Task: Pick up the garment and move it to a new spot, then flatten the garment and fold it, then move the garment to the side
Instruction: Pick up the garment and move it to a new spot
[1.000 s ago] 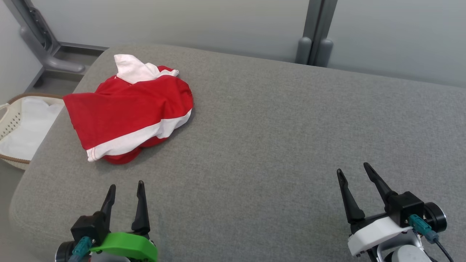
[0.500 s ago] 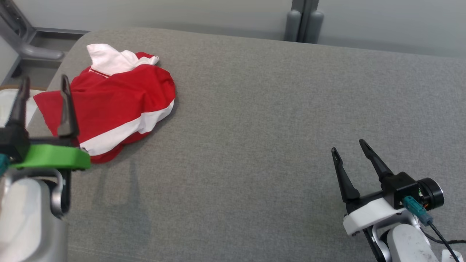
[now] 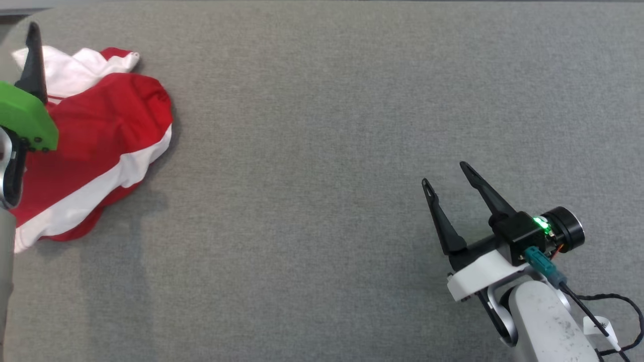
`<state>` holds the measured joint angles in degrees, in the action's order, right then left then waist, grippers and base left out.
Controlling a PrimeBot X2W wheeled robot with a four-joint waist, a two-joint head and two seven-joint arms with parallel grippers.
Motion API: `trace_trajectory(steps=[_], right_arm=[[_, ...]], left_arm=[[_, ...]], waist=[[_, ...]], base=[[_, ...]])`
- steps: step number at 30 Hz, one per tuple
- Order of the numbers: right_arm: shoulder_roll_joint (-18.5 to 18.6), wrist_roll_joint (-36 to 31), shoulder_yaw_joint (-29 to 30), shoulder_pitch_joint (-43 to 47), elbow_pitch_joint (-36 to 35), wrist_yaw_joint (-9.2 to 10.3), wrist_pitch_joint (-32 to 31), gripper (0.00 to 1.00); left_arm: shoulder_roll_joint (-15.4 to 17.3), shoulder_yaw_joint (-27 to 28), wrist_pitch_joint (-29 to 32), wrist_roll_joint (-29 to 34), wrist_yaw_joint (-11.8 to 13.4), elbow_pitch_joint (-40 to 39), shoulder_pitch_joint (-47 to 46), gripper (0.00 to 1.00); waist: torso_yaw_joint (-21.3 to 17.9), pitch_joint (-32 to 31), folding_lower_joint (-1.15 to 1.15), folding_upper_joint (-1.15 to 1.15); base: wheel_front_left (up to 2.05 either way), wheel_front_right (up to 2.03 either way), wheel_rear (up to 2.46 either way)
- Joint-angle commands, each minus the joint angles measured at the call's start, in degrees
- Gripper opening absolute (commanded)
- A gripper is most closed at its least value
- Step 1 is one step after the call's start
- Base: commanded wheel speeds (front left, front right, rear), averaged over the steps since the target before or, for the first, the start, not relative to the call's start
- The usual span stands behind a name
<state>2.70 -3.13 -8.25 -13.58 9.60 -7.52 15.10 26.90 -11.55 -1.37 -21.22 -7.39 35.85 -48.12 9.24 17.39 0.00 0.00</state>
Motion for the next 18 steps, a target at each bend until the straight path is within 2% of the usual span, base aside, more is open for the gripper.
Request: trace_trajectory(steps=[1, 6, 12, 16, 18], right_arm=[[0.3, -0.4, -0.1, -1.0, -0.1, 0.06, 0.1, 1.00], [0.3, -0.2, -0.7, -1.4, -0.3, 0.06, 0.1, 1.00], [0.3, -0.5, -0.8, -0.9, -0.1, 0.06, 0.1, 1.00], [0.3, -0.5, -0.8, -0.6, 0.1, 0.06, 0.1, 1.00], [0.3, -0.4, -1.1, -0.6, 0.3, 0.06, 0.1, 1.00]], left_arm=[[1.1, -1.4, 1.6, -1.4, -0.1, 1.7, -0.9, 1.00], [3.5, -7.7, 8.5, -7.3, -0.1, 5.8, -1.3, 1.00], [7.4, -14.4, 15.6, -14.2, -0.1, 6.0, -1.1, 1.00], [10.2, -17.0, 18.1, -16.7, -0.1, 6.1, -1.5, 1.00], [10.5, -18.0, 19.0, -17.3, -0.1, 6.7, -1.4, 1.00]], waist=[[-4.3, 4.8, 0.00, 0.00], [-5.5, 6.5, 0.00, 0.00], [-5.7, 7.1, 0.00, 0.00], [-5.6, 7.0, 0.00, 0.00], [-5.6, 6.9, 0.00, 0.00]], base=[[0.00, 0.00, 0.00], [0.00, 0.00, 0.00], [0.00, 0.00, 0.00], [0.00, 0.00, 0.00], [0.00, 0.00, 0.00]])
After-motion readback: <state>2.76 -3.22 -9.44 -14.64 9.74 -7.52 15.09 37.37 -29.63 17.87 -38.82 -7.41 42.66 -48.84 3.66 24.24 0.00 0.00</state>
